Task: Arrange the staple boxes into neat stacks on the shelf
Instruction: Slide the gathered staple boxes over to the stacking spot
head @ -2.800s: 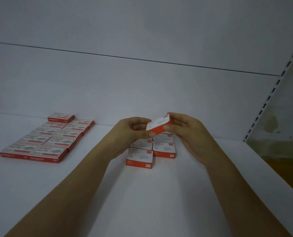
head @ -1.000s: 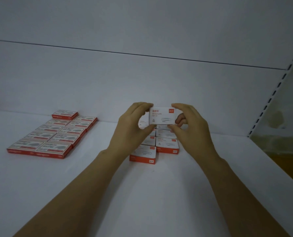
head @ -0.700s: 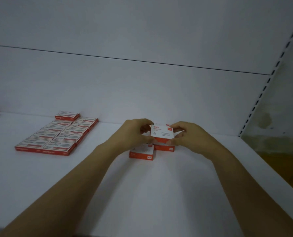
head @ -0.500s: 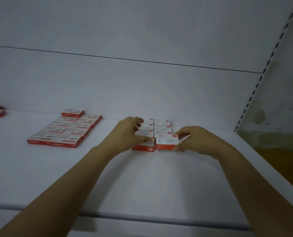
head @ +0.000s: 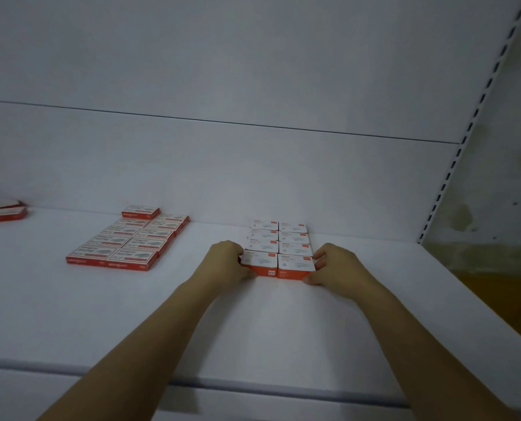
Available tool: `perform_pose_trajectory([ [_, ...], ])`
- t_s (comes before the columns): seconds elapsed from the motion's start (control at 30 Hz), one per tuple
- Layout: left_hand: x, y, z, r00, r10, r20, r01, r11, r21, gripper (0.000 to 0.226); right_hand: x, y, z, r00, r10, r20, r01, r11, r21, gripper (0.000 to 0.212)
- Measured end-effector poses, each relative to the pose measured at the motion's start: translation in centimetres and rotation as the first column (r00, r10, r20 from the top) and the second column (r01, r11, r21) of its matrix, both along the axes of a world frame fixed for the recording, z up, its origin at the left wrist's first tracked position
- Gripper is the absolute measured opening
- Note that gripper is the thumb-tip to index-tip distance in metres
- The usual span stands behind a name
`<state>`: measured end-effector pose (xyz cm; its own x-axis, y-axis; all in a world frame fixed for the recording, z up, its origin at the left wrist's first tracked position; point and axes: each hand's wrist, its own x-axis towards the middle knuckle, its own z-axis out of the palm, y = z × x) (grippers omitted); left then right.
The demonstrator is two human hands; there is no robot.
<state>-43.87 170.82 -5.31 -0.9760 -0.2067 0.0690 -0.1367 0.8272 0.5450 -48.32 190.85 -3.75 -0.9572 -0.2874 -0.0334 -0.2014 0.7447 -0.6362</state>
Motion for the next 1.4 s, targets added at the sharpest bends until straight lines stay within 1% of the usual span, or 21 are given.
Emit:
perform_pose_trajectory([
  [0.07,-0.1,-0.1,0.0,1.0,0.009,0.011,-0.009,1.0,-0.017,0.021,-0.1,-0.2,0.0,1.0,-0.005,0.008,0.005,1.0,0.021,0.034],
  [0.1,-0.3,-0.1,-0.1,1.0,0.016,0.016,-0.016,1.0,-0.021,0.025,-0.2,-0.3,0.1,1.0,-0.002,0.013,0.002,0.999,0.043,0.033],
  [0.2,-0.2,0.4,0.3,0.999,0.005,0.041,-0.002,0.997,-0.08,0.026,0.4,-0.6,1.1,0.999,0.042,0.011,-0.043,0.984,0.171,0.026],
  [0.27,0.2,0.7,0.6,0.998,-0.004,0.059,0.012,0.992,-0.129,0.039,1.2,-0.9,2.0,0.995,0.1,-0.015,-0.091,0.947,0.309,0.032],
  [0.33,0.8,0.7,1.0,0.996,-0.002,0.089,0.02,0.98,-0.2,0.046,2.0,-1.7,2.9,0.985,0.166,-0.056,-0.122,0.881,0.457,0.04],
  [0.37,1.3,0.5,1.4,0.995,0.003,0.099,0.02,0.972,-0.232,0.047,2.1,-2.2,3.0,0.982,0.172,-0.075,-0.114,0.865,0.488,0.047],
  [0.43,2.7,-0.6,2.3,0.995,0.028,0.099,0.002,0.959,-0.282,0.044,2.2,-3.5,3.3,0.982,0.153,-0.109,-0.078,0.86,0.504,0.061],
  [0.47,3.6,-1.3,2.8,0.995,0.042,0.093,-0.011,0.951,-0.308,0.043,2.5,-4.4,3.7,0.975,0.18,-0.13,-0.084,0.841,0.534,0.061],
  [0.53,5.5,-3.2,3.5,0.993,0.082,0.079,-0.049,0.934,-0.355,0.043,3.2,-6.5,4.5,0.947,0.272,-0.172,-0.127,0.806,0.578,0.053],
  [0.63,8.7,-6.5,4.0,0.986,0.165,0.035,-0.139,0.912,-0.387,0.051,5.0,-10.9,5.1,0.888,0.421,-0.187,-0.262,0.796,0.546,0.045],
  [0.67,9.8,-7.6,4.1,0.981,0.191,0.021,-0.168,0.905,-0.391,0.052,5.6,-12.6,5.1,0.856,0.481,-0.19,-0.311,0.772,0.554,0.044],
  [0.8,14.7,-12.6,4.7,0.942,0.334,0.043,-0.292,0.873,-0.391,0.042,9.0,-20.0,4.7,0.714,0.673,-0.196,-0.49,0.679,0.547,0.04],
  [0.9,18.6,-16.9,4.9,0.874,0.481,0.068,-0.41,0.806,-0.428,0.045,11.6,-25.0,4.4,0.628,0.756,-0.183,-0.576,0.61,0.545,0.039],
  [1.0,22.3,-20.6,5.2,0.82,0.568,0.075,-0.481,0.754,-0.446,0.047,14.2,-29.3,4.3,0.564,0.806,-0.178,-0.629,0.559,0.54,0.039],
  [1.2,28.0,-27.5,5.1,0.743,0.666,0.065,-0.586,0.694,-0.419,0.048,17.7,-37.0,3.7,0.497,0.852,-0.165,-0.682,0.501,0.533,0.038],
  [1.4,30.2,-34.0,5.0,0.712,0.7,0.056,-0.622,0.666,-0.412,0.049,18.5,-44.1,3.3,0.501,0.854,-0.142,-0.683,0.491,0.54,0.037],
])
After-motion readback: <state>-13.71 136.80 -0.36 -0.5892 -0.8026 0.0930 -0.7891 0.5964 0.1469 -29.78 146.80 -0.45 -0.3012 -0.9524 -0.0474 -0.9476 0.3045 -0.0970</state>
